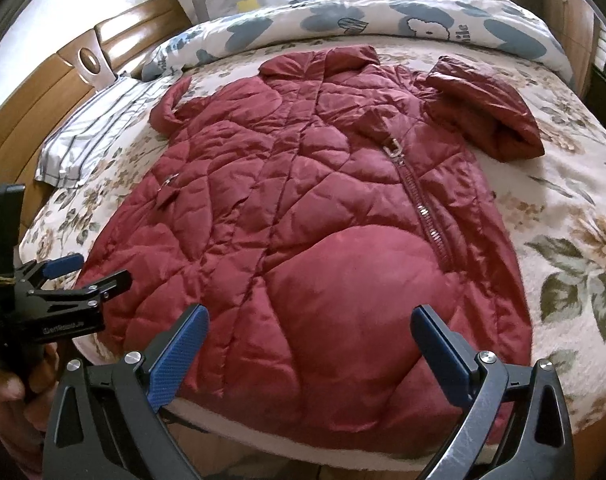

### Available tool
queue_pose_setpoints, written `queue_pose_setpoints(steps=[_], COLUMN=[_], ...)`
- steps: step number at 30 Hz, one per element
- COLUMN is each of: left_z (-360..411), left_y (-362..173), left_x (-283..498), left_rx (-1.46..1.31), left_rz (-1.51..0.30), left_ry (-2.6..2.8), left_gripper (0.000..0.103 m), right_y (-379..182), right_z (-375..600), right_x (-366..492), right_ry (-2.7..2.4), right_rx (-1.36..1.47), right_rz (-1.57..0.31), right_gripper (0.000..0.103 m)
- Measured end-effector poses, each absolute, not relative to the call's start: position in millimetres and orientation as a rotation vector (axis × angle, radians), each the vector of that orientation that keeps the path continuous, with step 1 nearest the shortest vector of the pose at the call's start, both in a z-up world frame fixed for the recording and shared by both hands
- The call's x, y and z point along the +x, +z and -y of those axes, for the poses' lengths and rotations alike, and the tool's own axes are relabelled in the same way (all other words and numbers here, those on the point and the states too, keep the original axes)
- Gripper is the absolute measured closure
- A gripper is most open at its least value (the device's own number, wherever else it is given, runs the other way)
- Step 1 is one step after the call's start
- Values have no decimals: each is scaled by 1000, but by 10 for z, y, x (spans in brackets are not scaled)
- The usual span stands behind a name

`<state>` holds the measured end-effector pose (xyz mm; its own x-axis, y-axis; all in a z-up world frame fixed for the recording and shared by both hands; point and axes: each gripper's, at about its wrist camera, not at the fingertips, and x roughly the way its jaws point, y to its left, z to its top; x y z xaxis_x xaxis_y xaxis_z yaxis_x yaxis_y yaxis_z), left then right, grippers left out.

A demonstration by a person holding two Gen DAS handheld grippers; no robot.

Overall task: Fold large clothes
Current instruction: 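Grasp the red jacket sleeve with the right gripper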

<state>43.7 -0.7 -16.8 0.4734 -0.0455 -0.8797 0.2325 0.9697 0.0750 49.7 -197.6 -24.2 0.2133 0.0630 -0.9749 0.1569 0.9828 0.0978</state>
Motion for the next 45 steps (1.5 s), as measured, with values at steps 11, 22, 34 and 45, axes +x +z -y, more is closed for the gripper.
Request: queue_pose_setpoints(steps=[11, 22, 34, 45], left_z=[-106, -37, 93, 72], left_y=[-127, -133, -230, -331], left_x=[927, 1457, 1886, 2054], left_rx=[152, 126, 129, 100], left_rz=[-1044, -1083, -1132, -1152], left_ry=[-140, -130, -122, -117], left_gripper=[5, 5, 5, 5], right_y=[-256, -543, -1207, -936], right_z=[2668, 3591, 4323, 4193], right_x=[938, 1582, 2187, 2327], right_ry=[-191, -329, -440, -347], right_rx=[173, 106, -26, 60], right_rz=[-1289, -1261, -1353, -1252], right_gripper=[1, 3, 22, 92])
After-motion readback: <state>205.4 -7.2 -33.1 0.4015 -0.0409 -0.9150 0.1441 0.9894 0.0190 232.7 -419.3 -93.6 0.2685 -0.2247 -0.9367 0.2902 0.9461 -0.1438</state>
